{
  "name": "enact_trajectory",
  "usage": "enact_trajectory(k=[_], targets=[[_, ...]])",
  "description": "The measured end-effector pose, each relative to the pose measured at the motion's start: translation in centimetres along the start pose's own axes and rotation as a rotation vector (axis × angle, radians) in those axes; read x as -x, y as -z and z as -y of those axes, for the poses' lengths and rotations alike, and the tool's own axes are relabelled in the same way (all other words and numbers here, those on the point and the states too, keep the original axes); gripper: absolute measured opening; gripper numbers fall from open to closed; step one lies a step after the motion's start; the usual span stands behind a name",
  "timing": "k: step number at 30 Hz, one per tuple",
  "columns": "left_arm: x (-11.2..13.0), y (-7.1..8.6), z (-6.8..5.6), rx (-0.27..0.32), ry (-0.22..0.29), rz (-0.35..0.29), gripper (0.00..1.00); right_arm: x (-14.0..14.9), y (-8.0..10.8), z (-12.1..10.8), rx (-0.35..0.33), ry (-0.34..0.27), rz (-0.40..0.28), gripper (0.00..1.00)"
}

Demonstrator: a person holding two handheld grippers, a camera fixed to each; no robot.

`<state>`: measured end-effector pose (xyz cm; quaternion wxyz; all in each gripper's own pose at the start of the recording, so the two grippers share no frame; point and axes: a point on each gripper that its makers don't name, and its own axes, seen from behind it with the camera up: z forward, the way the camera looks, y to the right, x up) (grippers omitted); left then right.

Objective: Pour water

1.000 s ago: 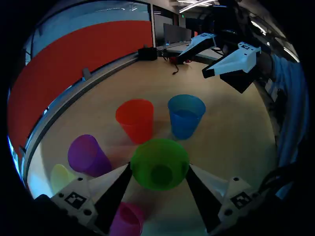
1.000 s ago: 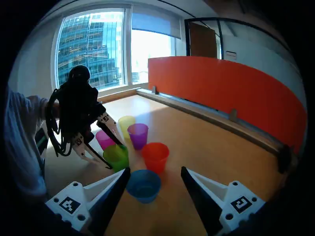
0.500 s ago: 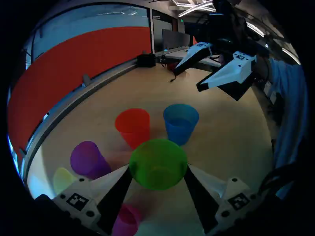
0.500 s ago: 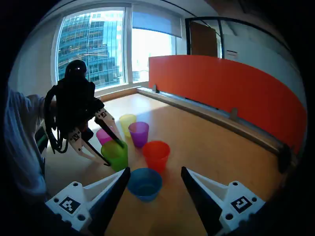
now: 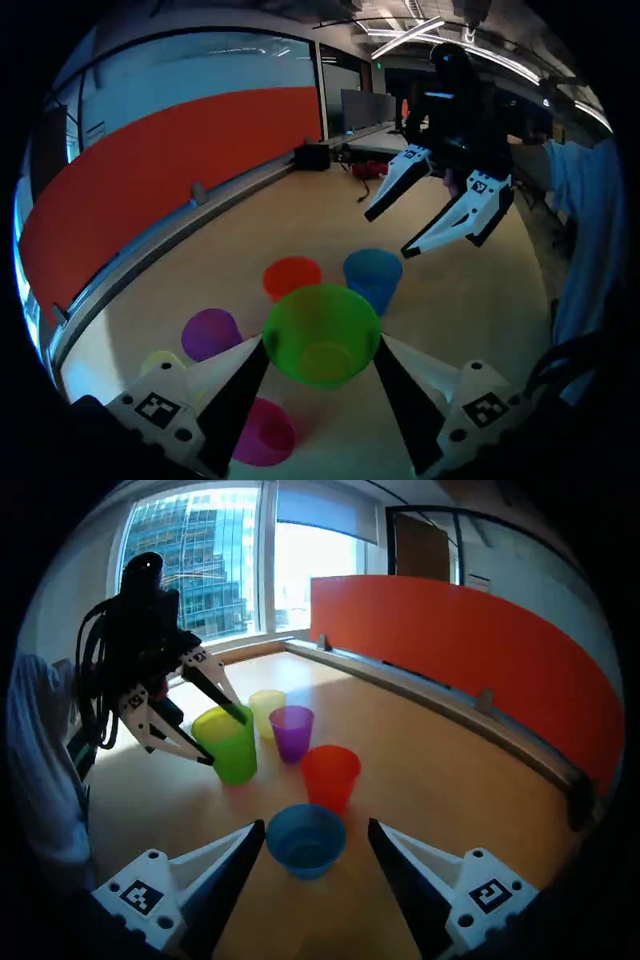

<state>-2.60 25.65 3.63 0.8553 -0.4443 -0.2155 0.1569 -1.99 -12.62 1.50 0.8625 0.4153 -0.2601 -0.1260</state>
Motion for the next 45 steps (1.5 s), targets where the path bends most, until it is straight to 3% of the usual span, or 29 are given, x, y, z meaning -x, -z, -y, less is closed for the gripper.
enact_trajectory(k=[15,30,45], targets=[[-3.4,3.4,1.6,-0.07,0.059,-0.143,0.87,2.2,-0.9,1.0,0.0,0.02,0.062,1.0],[-5.0,6.3,2.6,-0.116,0.083,-0.243,0.87,4.1,-2.1,1.0,0.012,0.026,0.099,1.0],[-4.9,8.3,2.8,-0.142,0.091,-0.273,0.87,4.9,-4.5,1.2,0.008,0.022,0.112,1.0]])
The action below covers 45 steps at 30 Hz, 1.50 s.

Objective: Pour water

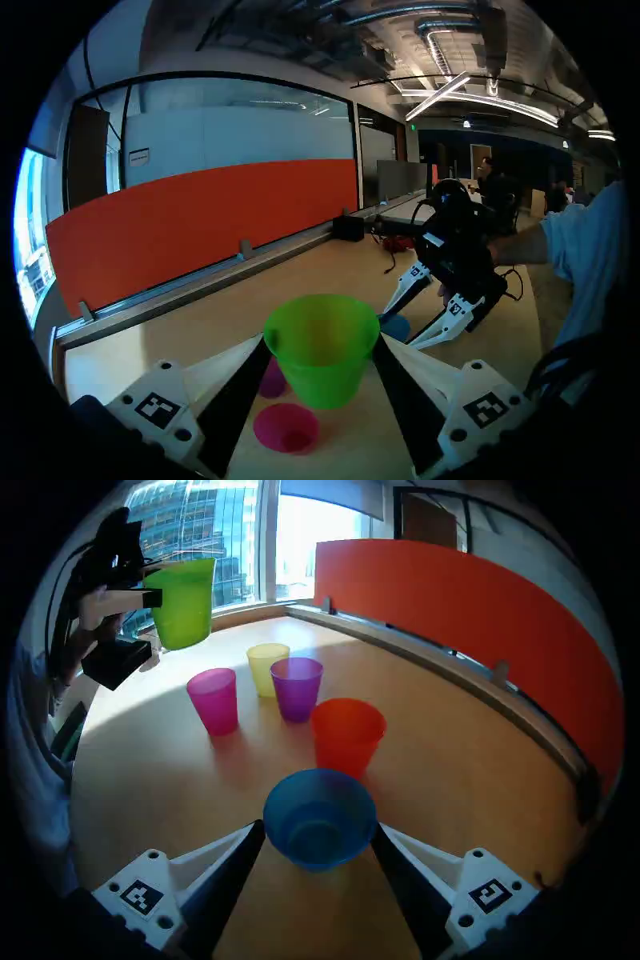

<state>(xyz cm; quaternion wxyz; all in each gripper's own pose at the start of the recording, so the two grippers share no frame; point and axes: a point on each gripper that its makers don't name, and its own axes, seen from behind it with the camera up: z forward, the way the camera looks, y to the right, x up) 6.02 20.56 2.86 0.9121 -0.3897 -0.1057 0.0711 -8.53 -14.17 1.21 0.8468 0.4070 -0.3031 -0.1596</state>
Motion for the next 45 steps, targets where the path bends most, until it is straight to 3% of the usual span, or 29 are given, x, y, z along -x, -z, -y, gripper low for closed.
enact_trajectory(k=[6,9,18,26,36,45], targets=[[0.1,0.7,0.3,-0.01,-0.003,0.0,0.87,-0.2,-0.8,-0.2,0.01,-0.003,-0.007,0.99],[0.2,1.0,0.4,-0.013,-0.001,-0.001,0.87,-0.3,-1.0,-0.3,0.019,-0.003,-0.015,0.92],[0.6,1.4,0.7,-0.029,0.003,-0.002,0.87,-0.4,-0.7,-0.3,0.037,-0.007,-0.039,0.91],[0.7,2.0,1.0,-0.042,0.003,-0.007,0.87,-2.1,0.8,0.4,0.052,-0.015,-0.109,0.91],[1.0,2.1,0.6,-0.047,0.002,-0.015,0.87,-6.5,4.0,1.3,0.074,-0.039,-0.254,0.9],[0.8,2.2,0.2,-0.043,0.01,-0.048,0.87,-10.1,6.4,2.0,0.096,-0.022,-0.368,0.91]])
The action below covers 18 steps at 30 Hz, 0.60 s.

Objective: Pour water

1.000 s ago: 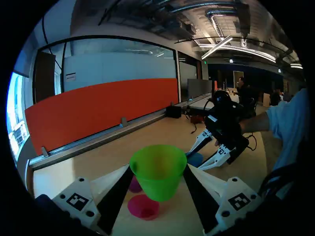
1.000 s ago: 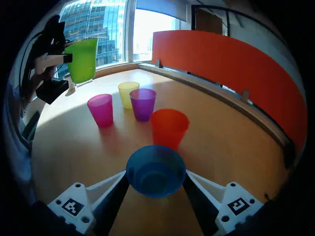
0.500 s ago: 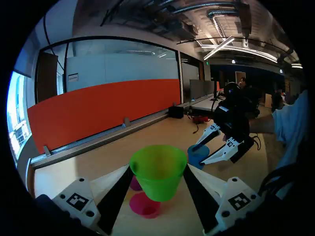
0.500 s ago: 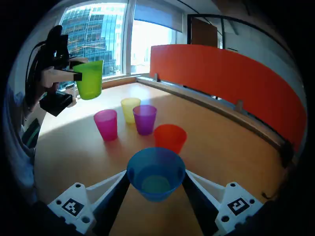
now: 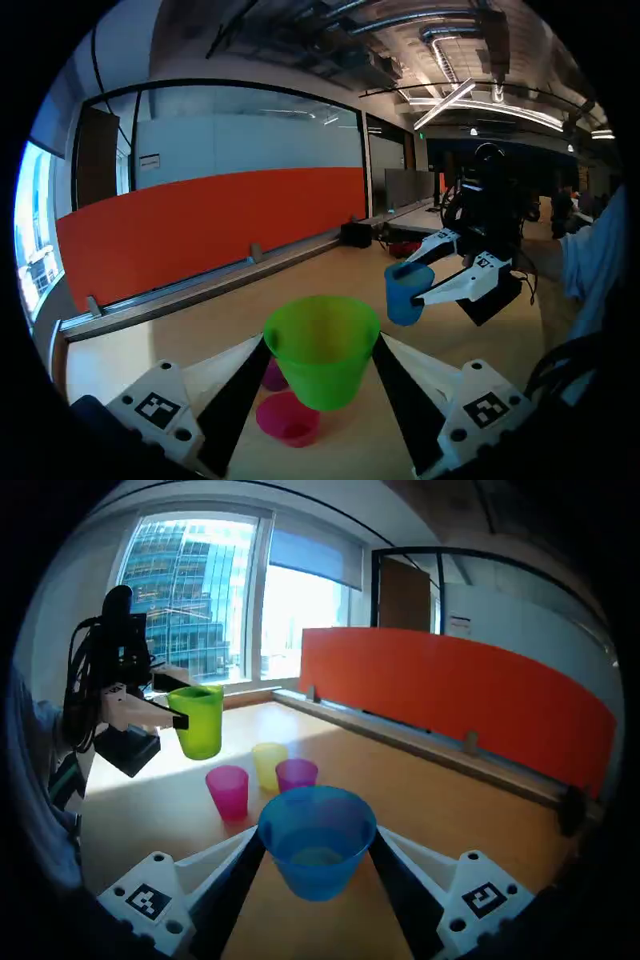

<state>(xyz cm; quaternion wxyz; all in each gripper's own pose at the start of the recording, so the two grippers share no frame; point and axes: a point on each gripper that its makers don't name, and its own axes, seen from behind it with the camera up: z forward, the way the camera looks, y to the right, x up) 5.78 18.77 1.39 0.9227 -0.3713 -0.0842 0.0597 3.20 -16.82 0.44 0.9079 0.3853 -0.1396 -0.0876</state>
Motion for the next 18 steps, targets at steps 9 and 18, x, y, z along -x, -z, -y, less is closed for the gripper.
enact_trajectory(k=[9,18], targets=[[-0.6,0.3,-0.5,0.008,0.014,-0.043,0.87,-4.5,1.0,0.6,0.003,0.003,-0.114,0.9],[-1.3,0.5,-1.2,0.017,0.011,-0.079,0.87,-8.0,1.7,1.3,-0.007,-0.002,-0.183,0.9]])
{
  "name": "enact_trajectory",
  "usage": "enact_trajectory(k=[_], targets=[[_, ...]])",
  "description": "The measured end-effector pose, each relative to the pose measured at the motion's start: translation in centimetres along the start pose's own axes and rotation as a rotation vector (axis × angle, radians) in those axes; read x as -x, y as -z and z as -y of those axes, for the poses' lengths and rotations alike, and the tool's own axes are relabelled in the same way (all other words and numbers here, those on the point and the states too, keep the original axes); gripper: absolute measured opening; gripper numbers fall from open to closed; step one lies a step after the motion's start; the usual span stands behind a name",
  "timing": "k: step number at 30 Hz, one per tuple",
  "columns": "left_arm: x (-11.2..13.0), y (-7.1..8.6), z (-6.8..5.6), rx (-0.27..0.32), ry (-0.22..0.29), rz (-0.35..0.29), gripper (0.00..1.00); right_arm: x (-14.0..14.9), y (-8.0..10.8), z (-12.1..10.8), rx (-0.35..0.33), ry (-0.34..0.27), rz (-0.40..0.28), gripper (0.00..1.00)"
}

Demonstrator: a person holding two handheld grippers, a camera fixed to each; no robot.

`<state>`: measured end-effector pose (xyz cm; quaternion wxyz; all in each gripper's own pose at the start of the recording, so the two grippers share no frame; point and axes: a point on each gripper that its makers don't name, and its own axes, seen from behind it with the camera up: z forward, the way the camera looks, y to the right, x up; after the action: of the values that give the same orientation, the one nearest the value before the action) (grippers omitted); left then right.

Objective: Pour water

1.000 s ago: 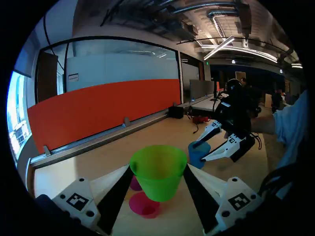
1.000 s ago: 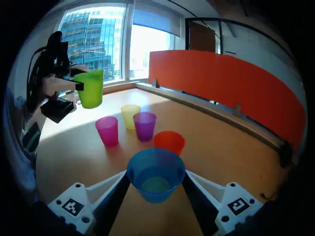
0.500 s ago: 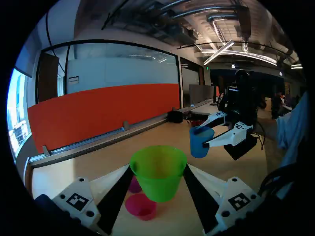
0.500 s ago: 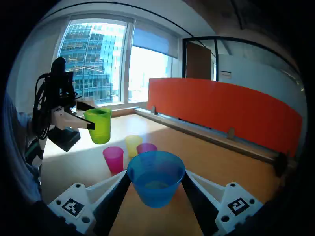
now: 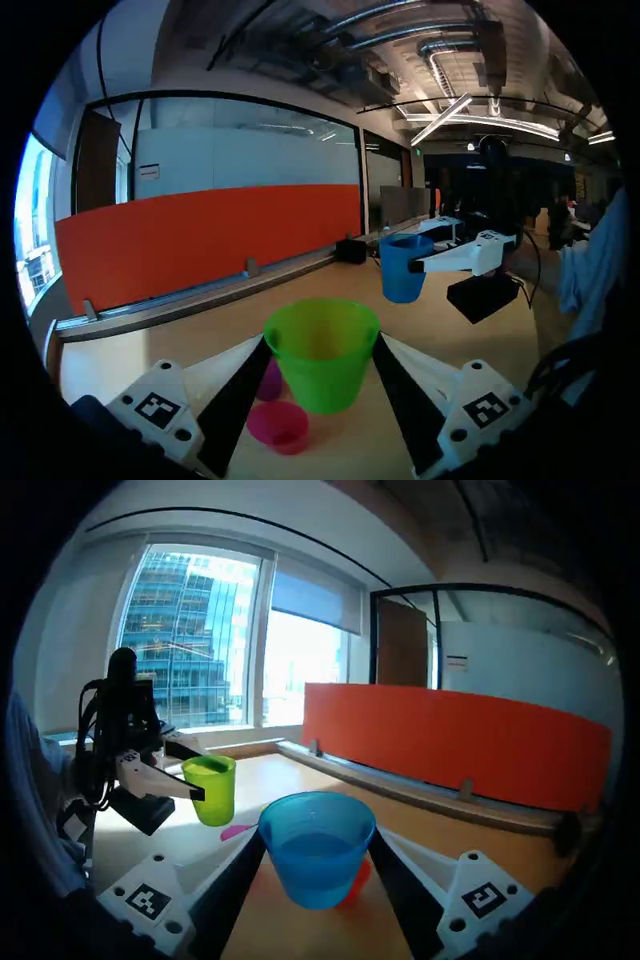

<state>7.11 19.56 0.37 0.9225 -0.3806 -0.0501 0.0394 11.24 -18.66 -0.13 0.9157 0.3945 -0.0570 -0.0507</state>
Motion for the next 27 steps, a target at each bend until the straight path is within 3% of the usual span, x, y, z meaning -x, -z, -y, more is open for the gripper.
enact_trajectory(k=[12,27], targets=[[-1.6,0.2,-1.1,0.022,-0.001,-0.058,0.87,-2.1,0.1,0.8,-0.017,0.009,-0.031,0.91],[-2.0,0.4,-1.8,0.047,-0.021,-0.06,0.87,-3.9,0.1,1.7,-0.043,0.069,-0.03,0.91]])
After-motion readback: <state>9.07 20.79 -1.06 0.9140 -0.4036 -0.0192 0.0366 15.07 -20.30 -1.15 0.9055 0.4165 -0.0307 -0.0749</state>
